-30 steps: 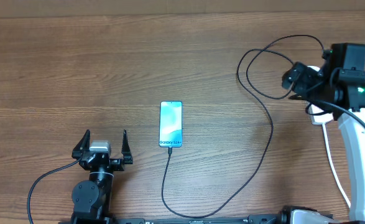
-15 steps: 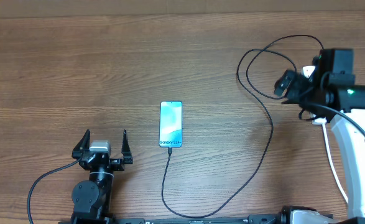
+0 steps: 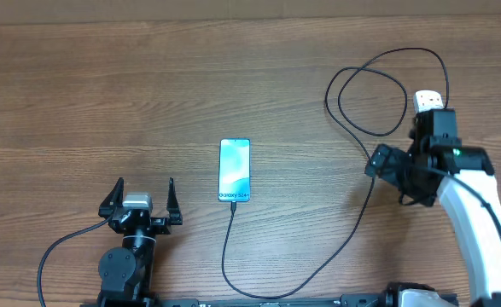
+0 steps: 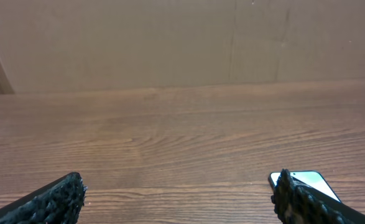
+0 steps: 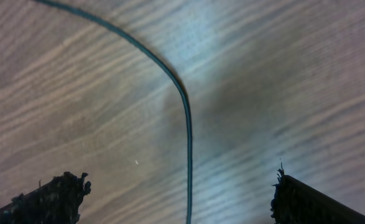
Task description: Plug charger to phone and switch on socket
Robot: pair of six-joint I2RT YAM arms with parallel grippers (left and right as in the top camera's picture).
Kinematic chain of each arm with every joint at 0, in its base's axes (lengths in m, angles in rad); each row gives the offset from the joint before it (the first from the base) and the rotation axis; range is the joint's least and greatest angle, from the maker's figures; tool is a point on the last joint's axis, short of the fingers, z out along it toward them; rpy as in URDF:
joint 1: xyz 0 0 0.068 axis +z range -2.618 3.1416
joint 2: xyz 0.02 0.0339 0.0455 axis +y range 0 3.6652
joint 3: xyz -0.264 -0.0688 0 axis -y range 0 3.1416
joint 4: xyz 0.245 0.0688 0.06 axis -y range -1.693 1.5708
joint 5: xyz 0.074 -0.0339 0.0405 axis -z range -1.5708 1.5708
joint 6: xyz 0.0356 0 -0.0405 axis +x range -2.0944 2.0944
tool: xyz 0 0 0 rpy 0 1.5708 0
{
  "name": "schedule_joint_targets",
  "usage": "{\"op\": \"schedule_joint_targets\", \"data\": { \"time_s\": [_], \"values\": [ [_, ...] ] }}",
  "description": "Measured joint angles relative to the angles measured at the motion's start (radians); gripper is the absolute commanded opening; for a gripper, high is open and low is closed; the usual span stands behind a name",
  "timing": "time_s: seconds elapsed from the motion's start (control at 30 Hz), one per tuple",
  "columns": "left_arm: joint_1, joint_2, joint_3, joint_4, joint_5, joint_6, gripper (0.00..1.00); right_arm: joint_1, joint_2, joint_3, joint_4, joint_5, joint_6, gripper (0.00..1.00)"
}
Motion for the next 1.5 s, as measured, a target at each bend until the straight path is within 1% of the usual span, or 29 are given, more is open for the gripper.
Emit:
{"op": "schedule_joint_targets", "data": {
  "time_s": [0.17, 0.27, 0.33, 0.47, 0.6, 0.73, 0.83, 1.0, 1.23, 1.5],
  "values": [
    [0.000, 0.000, 0.000, 0.000, 0.000, 0.000, 1.00, 0.000, -0.106, -0.062, -0.003, 0.000, -0.001, 1.00],
    [0.000, 0.000, 0.000, 0.000, 0.000, 0.000, 0.99, 0.000, -0.128, -0.082, -0.001, 0.003, -0.005, 1.00],
    [0.000, 0.000, 0.000, 0.000, 0.000, 0.000, 1.00, 0.000, -0.131, -0.092, 0.033, 0.003, -0.011, 1.00],
    [0.000, 0.000, 0.000, 0.000, 0.000, 0.000, 1.00, 0.002, -0.133, -0.142, 0.230, 0.003, -0.025, 1.00],
    [0.000, 0.000, 0.000, 0.000, 0.000, 0.000, 1.00, 0.036, -0.149, -0.242, 0.464, 0.003, -0.039, 1.00],
    [0.000, 0.000, 0.000, 0.000, 0.000, 0.000, 1.00, 0.114, -0.179, -0.369, 0.681, -0.027, -0.111, 1.00],
    [0.000, 0.000, 0.000, -0.001, 0.000, 0.000, 1.00, 0.151, -0.206, -0.433, 0.782, -0.042, -0.169, 1.00],
    [0.000, 0.000, 0.000, 0.000, 0.000, 0.000, 1.00, 0.155, -0.257, -0.512, 0.851, -0.038, -0.216, 1.00],
    [0.000, 0.000, 0.000, 0.000, 0.000, 0.000, 1.00, 0.155, -0.351, -0.636, 0.948, -0.034, -0.236, 1.00],
    [0.000, 0.000, 0.000, 0.000, 0.000, 0.000, 1.00, 0.155, -0.415, -0.758, 0.969, -0.034, -0.239, 1.00]
  ]
}}
